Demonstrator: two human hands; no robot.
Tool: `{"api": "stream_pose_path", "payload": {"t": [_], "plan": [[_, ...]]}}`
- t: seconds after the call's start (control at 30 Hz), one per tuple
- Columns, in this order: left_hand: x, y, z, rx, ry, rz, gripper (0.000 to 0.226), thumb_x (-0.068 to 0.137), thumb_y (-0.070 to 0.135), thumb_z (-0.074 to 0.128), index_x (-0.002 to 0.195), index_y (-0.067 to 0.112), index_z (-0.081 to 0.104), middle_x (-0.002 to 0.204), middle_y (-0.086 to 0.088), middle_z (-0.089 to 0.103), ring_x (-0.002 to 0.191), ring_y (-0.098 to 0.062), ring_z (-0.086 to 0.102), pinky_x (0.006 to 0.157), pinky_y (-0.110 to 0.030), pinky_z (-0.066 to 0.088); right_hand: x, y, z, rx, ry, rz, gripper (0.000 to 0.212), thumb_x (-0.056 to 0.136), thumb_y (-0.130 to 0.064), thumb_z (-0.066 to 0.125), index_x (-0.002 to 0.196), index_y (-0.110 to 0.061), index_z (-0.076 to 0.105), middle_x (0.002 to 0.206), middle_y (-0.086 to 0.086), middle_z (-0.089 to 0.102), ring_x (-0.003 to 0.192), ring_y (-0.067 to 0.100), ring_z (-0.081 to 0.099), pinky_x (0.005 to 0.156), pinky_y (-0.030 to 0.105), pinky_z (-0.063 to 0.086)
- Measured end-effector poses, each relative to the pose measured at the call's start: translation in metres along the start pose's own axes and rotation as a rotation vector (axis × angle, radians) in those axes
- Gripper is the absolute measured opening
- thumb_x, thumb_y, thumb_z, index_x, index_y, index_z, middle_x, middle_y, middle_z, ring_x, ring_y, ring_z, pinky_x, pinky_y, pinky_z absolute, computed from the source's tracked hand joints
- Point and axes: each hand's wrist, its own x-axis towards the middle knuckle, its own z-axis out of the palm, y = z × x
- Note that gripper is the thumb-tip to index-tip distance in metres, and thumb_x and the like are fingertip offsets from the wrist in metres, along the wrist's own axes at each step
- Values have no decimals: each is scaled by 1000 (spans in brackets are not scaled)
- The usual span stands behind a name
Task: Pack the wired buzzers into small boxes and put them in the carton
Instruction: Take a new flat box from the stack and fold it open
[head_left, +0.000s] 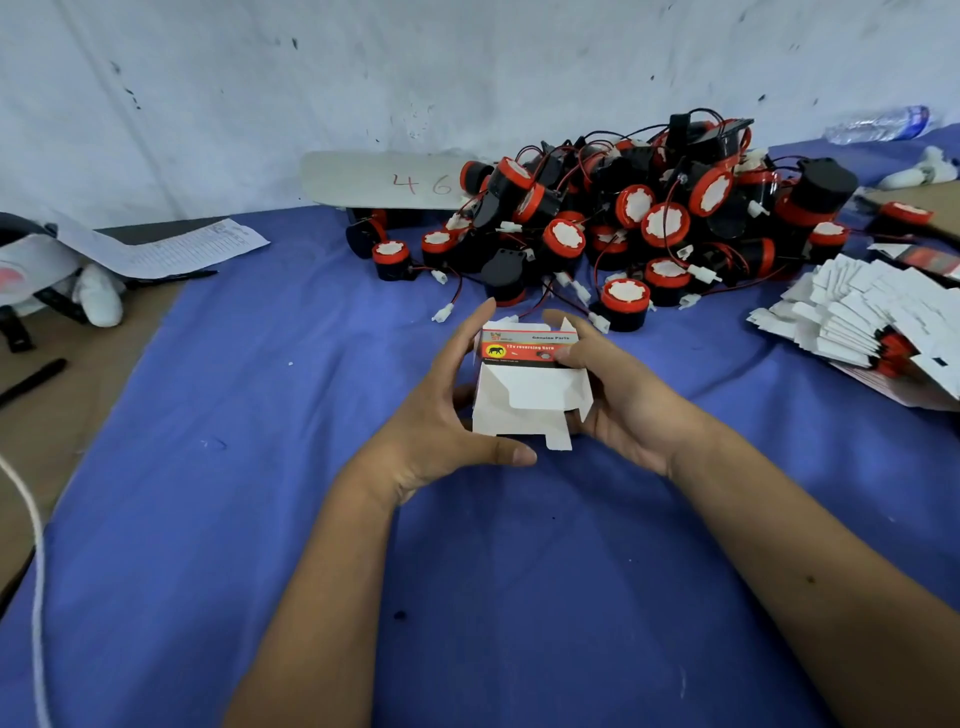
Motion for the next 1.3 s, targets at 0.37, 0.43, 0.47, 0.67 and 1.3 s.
{"api": "stream_pose_path", "payload": {"t": [0.37, 0.43, 0.47, 0.67, 1.3], "plan": [[3, -2, 10, 104, 202, 94, 101, 63, 17, 95, 148, 36, 45, 142, 16, 58, 122, -11, 64, 96, -32, 58, 0, 3, -4, -6, -60, -42, 27, 88, -35, 55, 113, -41, 68, 107, -3, 78, 94, 16, 76, 67, 36, 62], [3, -1, 10, 105, 214, 79, 94, 63, 15, 95, 143, 36, 49, 134, 14, 64, 118, -12, 66, 92, -30, 59, 2, 4, -5, -94, -14, -58, 40, 85, -36, 57, 124, -44, 56, 107, -6, 78, 92, 15, 76, 66, 35, 61], [3, 0, 11, 98, 225, 73, 92, 63, 12, 95, 140, 36, 51, 132, 14, 66, 116, -11, 67, 89, -27, 59, 3, 5, -5, -145, -8, -72, 47, 84, -36, 58, 130, -44, 53, 109, -7, 77, 95, 15, 75, 67, 33, 61], [4, -3, 12, 38, 299, 31, 99, 65, -1, 95, 150, 22, 50, 134, 8, 68, 121, -9, 66, 93, -27, 57, -1, 1, 1, -314, 34, -265, 67, 81, -22, 54, 145, -41, 48, 160, -12, 35, 140, 15, 48, 106, 38, 49], [5, -1, 13, -225, 347, -19, 61, 84, 17, 75, 138, 41, 59, 124, 11, 72, 112, -13, 70, 82, -30, 59, -8, 1, 6, -727, 177, -548, 52, 94, -12, 72, 142, -23, 55, 128, -11, 67, 126, 5, 58, 81, 42, 60]]}}
